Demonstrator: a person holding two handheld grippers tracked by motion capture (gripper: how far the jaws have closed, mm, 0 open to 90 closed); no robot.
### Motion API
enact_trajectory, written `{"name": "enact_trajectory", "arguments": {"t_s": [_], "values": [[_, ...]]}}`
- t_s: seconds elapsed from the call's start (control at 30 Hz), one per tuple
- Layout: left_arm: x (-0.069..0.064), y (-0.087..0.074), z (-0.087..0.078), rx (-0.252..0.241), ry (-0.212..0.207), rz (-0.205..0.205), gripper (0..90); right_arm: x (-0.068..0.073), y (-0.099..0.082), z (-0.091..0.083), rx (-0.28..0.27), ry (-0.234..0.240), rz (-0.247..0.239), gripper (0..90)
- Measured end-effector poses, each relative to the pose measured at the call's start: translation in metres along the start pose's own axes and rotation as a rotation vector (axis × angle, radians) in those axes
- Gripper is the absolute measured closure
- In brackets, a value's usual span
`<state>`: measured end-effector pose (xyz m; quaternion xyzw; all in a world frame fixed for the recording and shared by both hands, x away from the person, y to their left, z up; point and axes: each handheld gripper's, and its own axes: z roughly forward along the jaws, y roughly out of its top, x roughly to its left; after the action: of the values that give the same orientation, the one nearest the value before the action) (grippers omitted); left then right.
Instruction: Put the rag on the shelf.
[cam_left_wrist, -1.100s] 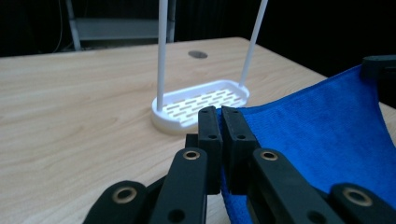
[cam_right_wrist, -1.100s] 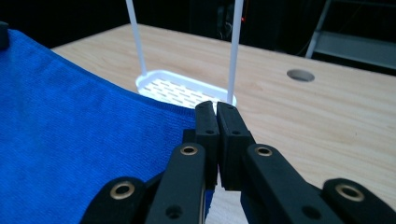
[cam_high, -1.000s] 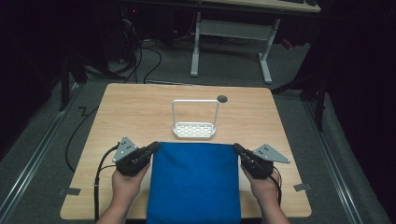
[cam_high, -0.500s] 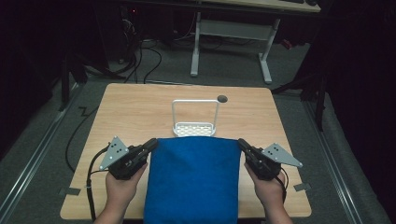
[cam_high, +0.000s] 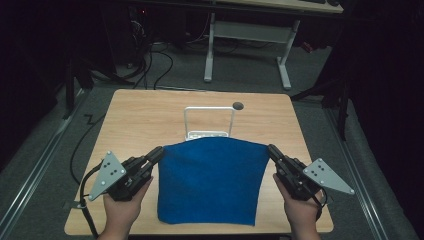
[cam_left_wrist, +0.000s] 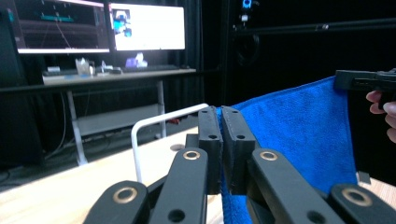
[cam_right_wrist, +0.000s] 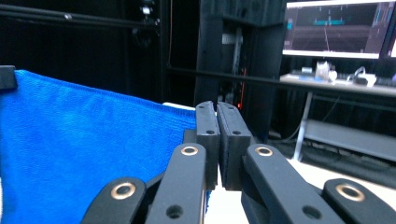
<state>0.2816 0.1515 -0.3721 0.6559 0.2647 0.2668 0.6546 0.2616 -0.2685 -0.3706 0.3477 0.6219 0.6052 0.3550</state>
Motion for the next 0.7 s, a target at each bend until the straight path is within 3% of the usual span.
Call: {"name": "enact_trajectory", "arguments": {"t_s": [0.1,0.2,0.3,0.37,0.5,0.7], "values": [[-0.003,0.006,-0.004,-0.019,-0.006,0.018,87.5,0.003,0.005,-0.004,-0.023,0.0,-0.019,88.9],[-0.001,0.002,0.001,-0.002,0.002,0.015,87.7,0.006,0.007,-0.004,-0.029,0.009,-0.03,89.0],[0.004,0.001,0.007,0.004,-0.014,-0.01,87.8,0.007,0.006,-0.001,-0.021,0.017,-0.026,89.0],[0.008,0.003,0.013,0.01,-0.007,0.008,87.9,0.005,0.005,0.006,-0.012,0.029,-0.005,89.0],[0.021,0.017,0.028,-0.003,-0.001,0.018,88.0,-0.002,0.011,0.017,-0.024,0.03,0.014,89.0],[0.036,0.034,0.044,-0.011,0.004,0.029,88.0,-0.014,0.029,0.031,-0.032,0.015,-0.001,89.0]]}}
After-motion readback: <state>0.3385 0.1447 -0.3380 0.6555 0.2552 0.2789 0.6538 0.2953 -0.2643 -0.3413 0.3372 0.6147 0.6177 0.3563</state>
